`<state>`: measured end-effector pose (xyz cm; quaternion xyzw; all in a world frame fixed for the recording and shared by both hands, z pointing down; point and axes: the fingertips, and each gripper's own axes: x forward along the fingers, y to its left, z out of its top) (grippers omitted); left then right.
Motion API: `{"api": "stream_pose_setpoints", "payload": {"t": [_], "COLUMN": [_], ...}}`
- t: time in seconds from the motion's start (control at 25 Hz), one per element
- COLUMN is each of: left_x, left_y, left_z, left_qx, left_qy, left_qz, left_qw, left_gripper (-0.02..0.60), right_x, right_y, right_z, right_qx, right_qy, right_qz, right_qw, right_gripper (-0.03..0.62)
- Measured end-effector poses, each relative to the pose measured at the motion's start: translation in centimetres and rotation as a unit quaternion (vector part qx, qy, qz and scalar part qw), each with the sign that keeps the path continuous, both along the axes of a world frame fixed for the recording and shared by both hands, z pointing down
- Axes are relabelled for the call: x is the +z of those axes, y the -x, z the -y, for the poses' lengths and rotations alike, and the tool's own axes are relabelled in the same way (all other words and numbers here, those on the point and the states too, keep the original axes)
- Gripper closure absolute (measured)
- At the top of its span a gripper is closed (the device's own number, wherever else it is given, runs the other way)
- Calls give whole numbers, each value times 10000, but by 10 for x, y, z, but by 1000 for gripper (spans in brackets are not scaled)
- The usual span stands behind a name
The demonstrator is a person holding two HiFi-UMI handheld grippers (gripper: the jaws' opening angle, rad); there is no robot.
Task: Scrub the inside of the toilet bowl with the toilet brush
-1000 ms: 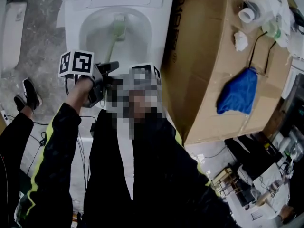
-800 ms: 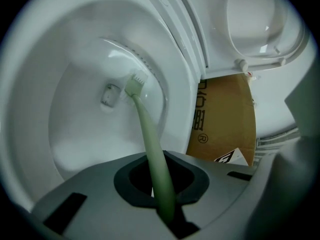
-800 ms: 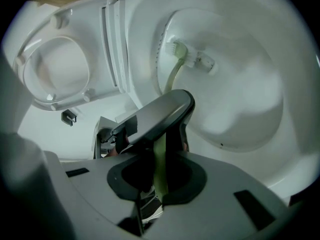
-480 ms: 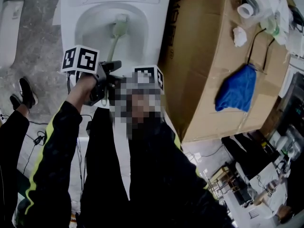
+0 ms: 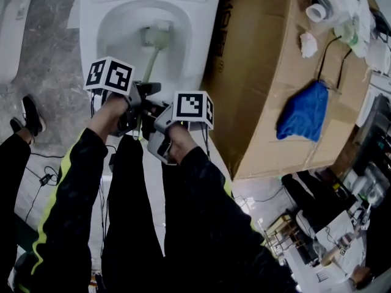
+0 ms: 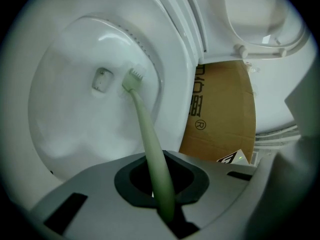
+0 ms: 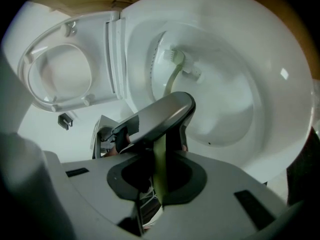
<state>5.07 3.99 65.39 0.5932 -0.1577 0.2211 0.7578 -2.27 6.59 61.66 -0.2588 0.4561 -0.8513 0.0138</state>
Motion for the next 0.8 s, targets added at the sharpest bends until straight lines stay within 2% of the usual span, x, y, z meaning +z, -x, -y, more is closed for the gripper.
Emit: {"api": "stream_pose_setpoints", "payload": {"t": [0.12,0.28,0.8], "left_x": [-1,-2,-8], "left_y": [-2,-5,-9], "left_z": [-12,-23,-58], "left_qx": [83,269,360], "left_qy": [225,313,788], "left_qz": [-68,-78,-208], "left_qw": [9997,9991,9960], "left_gripper": [561,563,571], "right_x": [-2,-2,-7], "right_y": [1,-3,-6], "right_z": [-9,-16,-46], "right_qx": [144,274,350], "right_qy": [163,205,533], "right_qz": [45,-21,-71], "right_qw": [9998,9994,9979], "right_gripper": [537,537,536]}}
